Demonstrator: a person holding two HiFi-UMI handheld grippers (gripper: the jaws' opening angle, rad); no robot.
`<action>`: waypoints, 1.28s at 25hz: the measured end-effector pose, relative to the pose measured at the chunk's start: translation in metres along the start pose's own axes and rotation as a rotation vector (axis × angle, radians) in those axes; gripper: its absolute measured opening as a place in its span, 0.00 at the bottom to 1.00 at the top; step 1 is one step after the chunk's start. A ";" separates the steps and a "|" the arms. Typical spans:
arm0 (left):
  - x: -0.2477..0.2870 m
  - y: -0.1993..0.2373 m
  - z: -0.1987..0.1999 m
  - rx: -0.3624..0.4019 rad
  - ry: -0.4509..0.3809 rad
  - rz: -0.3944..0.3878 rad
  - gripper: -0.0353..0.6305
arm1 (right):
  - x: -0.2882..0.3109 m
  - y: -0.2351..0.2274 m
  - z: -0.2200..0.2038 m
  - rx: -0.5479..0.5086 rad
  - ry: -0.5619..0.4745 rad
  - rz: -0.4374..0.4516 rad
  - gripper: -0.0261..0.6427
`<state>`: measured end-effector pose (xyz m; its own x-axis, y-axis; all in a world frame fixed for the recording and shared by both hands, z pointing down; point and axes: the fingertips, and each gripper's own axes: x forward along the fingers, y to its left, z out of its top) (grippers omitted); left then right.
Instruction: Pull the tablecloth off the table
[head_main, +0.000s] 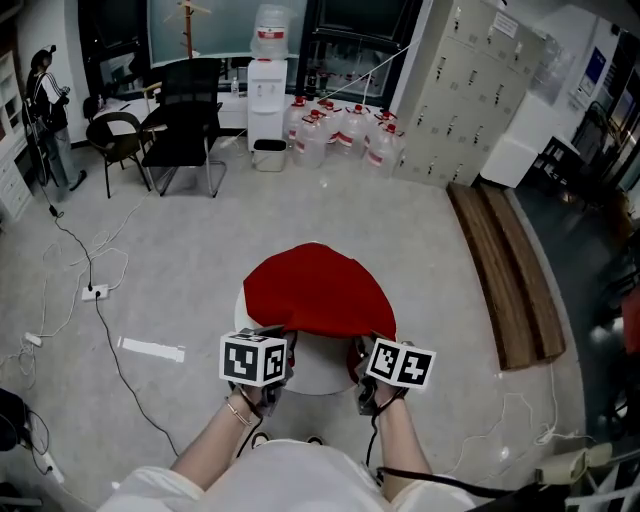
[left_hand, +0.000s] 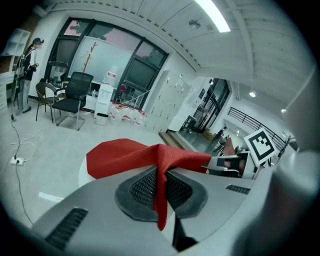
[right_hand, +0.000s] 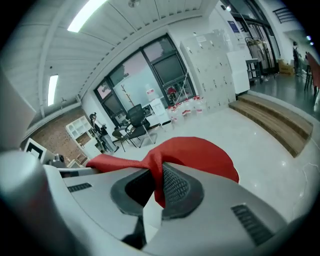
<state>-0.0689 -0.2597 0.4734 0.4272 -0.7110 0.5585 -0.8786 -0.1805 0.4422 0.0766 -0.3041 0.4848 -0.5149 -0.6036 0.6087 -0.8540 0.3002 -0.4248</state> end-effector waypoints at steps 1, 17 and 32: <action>0.000 0.000 0.003 0.004 0.001 0.003 0.09 | -0.003 0.004 0.009 -0.007 -0.020 0.001 0.09; 0.002 -0.020 0.061 0.163 -0.043 -0.100 0.09 | -0.029 0.011 0.053 -0.017 -0.138 -0.094 0.09; 0.021 -0.079 0.055 0.233 -0.024 -0.234 0.09 | -0.087 -0.027 0.044 0.044 -0.212 -0.186 0.09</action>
<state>-0.0019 -0.2979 0.4120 0.6206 -0.6469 0.4432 -0.7835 -0.4898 0.3823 0.1473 -0.2924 0.4137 -0.3184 -0.7879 0.5271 -0.9260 0.1397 -0.3506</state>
